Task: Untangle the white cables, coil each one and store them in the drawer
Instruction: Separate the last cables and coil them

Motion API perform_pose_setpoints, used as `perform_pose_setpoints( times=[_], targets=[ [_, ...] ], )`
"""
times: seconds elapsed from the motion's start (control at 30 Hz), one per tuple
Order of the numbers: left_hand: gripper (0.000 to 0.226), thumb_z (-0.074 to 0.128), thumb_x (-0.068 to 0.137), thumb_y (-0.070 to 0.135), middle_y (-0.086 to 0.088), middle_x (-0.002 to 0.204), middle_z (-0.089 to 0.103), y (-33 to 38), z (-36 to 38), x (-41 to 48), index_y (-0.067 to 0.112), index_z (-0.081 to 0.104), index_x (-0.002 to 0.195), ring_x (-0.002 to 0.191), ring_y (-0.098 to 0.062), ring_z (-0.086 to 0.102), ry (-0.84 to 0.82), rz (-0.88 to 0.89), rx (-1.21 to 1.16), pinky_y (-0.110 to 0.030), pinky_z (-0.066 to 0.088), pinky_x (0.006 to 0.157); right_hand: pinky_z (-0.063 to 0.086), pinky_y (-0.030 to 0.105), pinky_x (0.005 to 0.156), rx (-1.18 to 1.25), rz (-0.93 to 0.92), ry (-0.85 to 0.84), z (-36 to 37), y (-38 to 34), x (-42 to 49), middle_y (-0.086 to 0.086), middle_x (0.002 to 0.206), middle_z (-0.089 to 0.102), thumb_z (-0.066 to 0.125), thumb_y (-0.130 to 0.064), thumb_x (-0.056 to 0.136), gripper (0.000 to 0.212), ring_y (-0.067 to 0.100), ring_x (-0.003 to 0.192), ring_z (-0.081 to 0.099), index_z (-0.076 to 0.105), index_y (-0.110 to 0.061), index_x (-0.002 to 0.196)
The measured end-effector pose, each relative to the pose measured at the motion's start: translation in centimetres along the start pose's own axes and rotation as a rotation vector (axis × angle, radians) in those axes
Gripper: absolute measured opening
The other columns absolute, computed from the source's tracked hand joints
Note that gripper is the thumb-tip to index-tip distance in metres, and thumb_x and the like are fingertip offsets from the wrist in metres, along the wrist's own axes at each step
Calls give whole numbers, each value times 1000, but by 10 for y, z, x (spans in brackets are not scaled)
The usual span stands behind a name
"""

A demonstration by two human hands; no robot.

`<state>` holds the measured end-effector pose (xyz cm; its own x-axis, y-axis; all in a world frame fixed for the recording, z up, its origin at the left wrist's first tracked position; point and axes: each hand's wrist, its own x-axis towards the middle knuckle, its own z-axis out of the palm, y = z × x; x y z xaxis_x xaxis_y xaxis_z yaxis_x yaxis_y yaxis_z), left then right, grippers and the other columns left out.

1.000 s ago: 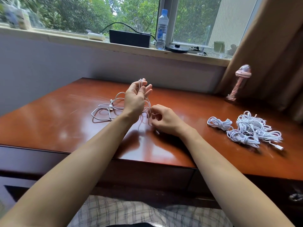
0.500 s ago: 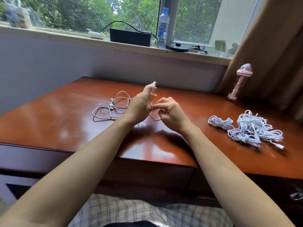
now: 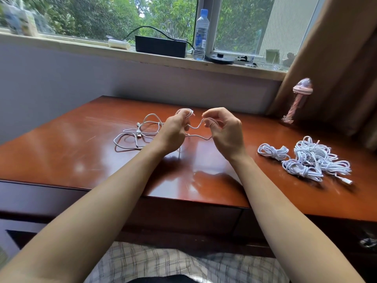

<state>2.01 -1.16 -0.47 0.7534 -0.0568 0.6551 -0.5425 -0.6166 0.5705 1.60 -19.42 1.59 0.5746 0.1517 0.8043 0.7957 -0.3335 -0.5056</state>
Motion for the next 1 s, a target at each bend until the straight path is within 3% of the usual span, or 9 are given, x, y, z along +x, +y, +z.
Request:
perform_pose_setpoints(
  times=[0.13,0.23,0.3,0.43,0.5,0.6,0.7,0.83,1.0],
  targets=[
    [24,44,99,-3,4,71,50,1,0,0,7,60,114,63,-12,42,-40,-18,-46,-22,38,61,58,28,50,33,25,72,-5,0,2,9,99,68,72,-1,89,13,12,80,71,70,-6,101],
    [20,45,101,2,8,79,57,4,0,0,9,63,108,64,-1,46,-26,-32,-123,-23,42,65,52,23,46,17,66,104,-9,5,4,5,100,69,74,-5,90,14,8,63,68,70,-7,103],
    [19,46,100,6,3,91,62,4,-1,0,11,63,106,75,-5,52,-43,-56,-178,-31,49,75,50,21,49,-20,120,130,-10,11,7,-2,97,71,75,-8,89,17,4,53,62,71,-11,105],
    [22,44,97,22,-6,101,69,8,-2,-4,12,62,104,96,-24,63,-79,-79,-187,-41,51,91,52,17,72,-92,175,149,-10,21,9,-7,89,72,77,-6,86,23,-5,71,65,75,-12,108],
    [26,44,97,30,-2,94,70,9,-2,-5,12,62,102,90,-21,64,-109,-81,-153,-36,49,84,51,14,76,-139,160,145,-10,23,9,-4,87,73,79,-10,85,16,0,78,66,77,-10,101],
    [23,52,93,33,12,69,55,9,-1,-6,13,62,89,64,-6,47,-146,-85,-127,-30,40,65,51,16,65,-137,193,117,-10,24,8,0,73,73,76,-14,88,1,5,65,65,77,-14,89],
    [18,54,90,34,11,66,57,10,-1,-7,22,63,80,61,-2,45,-148,-59,-79,-27,39,61,53,22,56,-1,343,96,-9,25,7,2,64,70,73,-14,92,5,10,57,66,74,-15,87],
    [18,57,90,31,10,65,62,7,-2,-8,28,64,73,59,-3,48,-150,-54,-39,-27,40,60,57,28,65,474,531,49,-10,15,11,4,66,68,65,-12,98,3,16,62,67,67,-10,97],
    [25,61,98,21,13,52,48,8,-4,-7,7,70,80,50,-1,38,-4,-103,-110,-24,32,53,52,26,55,925,684,62,-14,7,17,-1,73,55,51,-13,105,10,9,53,47,60,-16,110]
  ],
)
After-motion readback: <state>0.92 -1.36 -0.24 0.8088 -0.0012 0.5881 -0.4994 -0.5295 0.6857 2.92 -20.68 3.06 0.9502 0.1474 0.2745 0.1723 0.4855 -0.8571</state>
